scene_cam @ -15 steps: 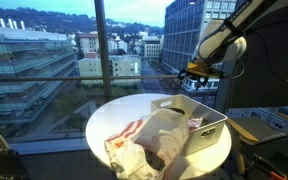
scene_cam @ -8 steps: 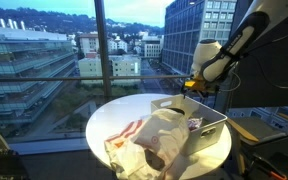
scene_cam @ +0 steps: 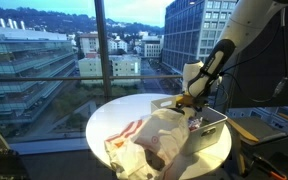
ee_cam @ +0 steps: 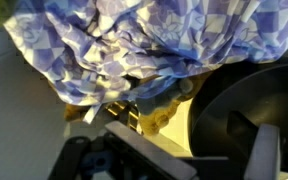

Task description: Remove the black bowl from the plastic bag, put it in the white basket, remove the duster and toy moose from the white basket and put them in the plastic bag

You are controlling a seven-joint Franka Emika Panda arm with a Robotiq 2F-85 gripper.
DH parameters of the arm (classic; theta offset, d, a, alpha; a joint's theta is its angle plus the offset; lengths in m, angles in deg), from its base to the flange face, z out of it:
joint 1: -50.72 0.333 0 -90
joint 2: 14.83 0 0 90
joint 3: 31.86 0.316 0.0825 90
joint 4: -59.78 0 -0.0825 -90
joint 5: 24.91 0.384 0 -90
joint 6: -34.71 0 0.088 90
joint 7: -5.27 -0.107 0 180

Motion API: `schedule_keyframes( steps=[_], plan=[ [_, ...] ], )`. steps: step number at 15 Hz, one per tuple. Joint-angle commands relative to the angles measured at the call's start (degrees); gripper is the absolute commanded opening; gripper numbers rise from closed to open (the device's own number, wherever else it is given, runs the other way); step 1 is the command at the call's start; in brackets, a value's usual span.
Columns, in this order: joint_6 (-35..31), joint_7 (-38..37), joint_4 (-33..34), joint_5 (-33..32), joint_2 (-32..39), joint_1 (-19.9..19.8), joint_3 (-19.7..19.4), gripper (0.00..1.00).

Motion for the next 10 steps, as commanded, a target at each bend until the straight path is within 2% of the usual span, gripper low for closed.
schedule_keyframes(
  steps=[1,7,8,9,10],
  plan=[
    [1.7,2.4,4.9,4.7,4.9,2.4,-3.5,1.00],
    [1.8,4.0,8.5,8.0,10.4,4.3,-6.4,1.00],
    [1.5,4.0,8.7,8.3,11.0,4.5,-6.8,0.75],
    [1.5,4.4,8.7,9.1,11.2,4.3,-6.5,0.73],
    [1.0,4.3,8.3,9.8,11.2,4.3,-6.3,0.66]
  ],
)
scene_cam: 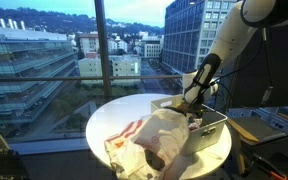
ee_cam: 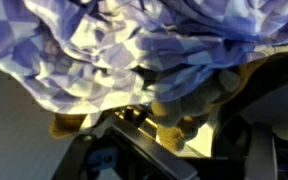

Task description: Remove the black bowl from the plastic bag, put it in the white basket, remove the duster and toy moose from the white basket and put them in the plastic bag

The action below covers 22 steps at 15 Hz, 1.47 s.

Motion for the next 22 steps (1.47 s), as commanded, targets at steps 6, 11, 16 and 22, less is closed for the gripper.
schedule_keyframes(
  steps=[6,11,16,22],
  plan=[
    [-0.5,2.4,-1.1,5.7,0.0,2.6,-1.0,0.20],
    [-0.4,1.8,-2.7,4.7,-4.1,5.5,-2.8,0.09],
    [1.4,1.6,-2.7,4.7,-5.2,6.7,-3.1,0.34],
    [0.1,-0.2,-4.9,1.6,-7.8,10.2,-6.8,0.67]
  ],
)
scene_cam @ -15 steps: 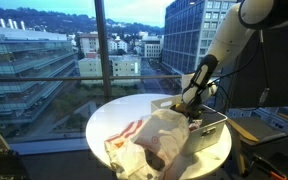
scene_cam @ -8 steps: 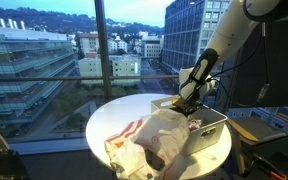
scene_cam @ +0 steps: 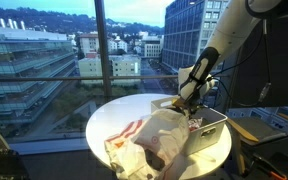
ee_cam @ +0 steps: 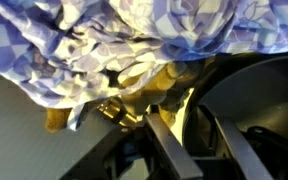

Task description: Remove the black bowl from the plastic bag, put it in the white basket, remove the duster and toy moose from the white basket and put them in the plastic bag

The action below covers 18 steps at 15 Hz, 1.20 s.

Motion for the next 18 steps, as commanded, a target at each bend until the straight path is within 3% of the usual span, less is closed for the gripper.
schedule_keyframes(
  steps=[1,3,5,7,9,14,18],
  plan=[
    [-0.5,-1.1,-3.6,-2.4,-5.3,3.6,-3.8,0.74],
    [0.2,0.1,-5.3,-3.9,-7.9,4.3,-4.4,0.89],
    [1.0,7.3,-7.4,-3.1,-10.6,0.5,0.3,1.00],
    [2.0,14.6,-8.3,-1.3,-10.5,-2.7,4.4,1.00],
    [4.0,18.1,-7.7,-2.7,-8.6,-2.9,4.7,1.00],
    [4.9,17.0,-2.9,-11.0,-2.1,1.0,-0.7,1.00],
    [4.5,17.6,1.5,-14.0,1.7,1.7,-2.3,1.00]
  ],
)
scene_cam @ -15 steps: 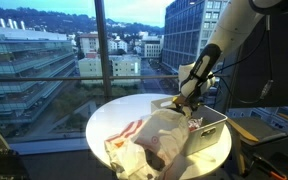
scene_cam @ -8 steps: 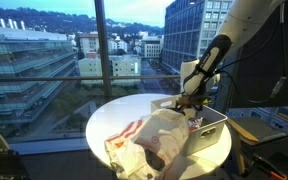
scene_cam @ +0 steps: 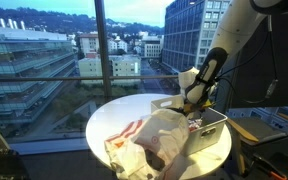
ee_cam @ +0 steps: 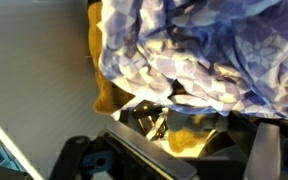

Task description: Remove the black bowl from the plastic bag, put it in the white basket, remove the duster and toy moose from the white basket and put them in the plastic bag

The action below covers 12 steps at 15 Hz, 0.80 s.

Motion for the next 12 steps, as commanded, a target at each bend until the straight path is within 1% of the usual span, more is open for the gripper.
schedule_keyframes(
  steps=[1,4,9,11,12],
  plan=[
    [0.0,0.5,5.1,-2.0,3.8,1.5,-1.7,1.00],
    [1.7,3.2,6.3,0.3,4.9,0.1,0.7,1.00],
    [3.1,3.7,5.5,0.8,5.2,0.2,1.0,1.00],
    [2.4,3.5,5.8,0.3,6.0,0.1,0.7,1.00],
    [2.2,3.7,5.9,0.9,6.4,-0.4,1.1,1.00]
  ],
)
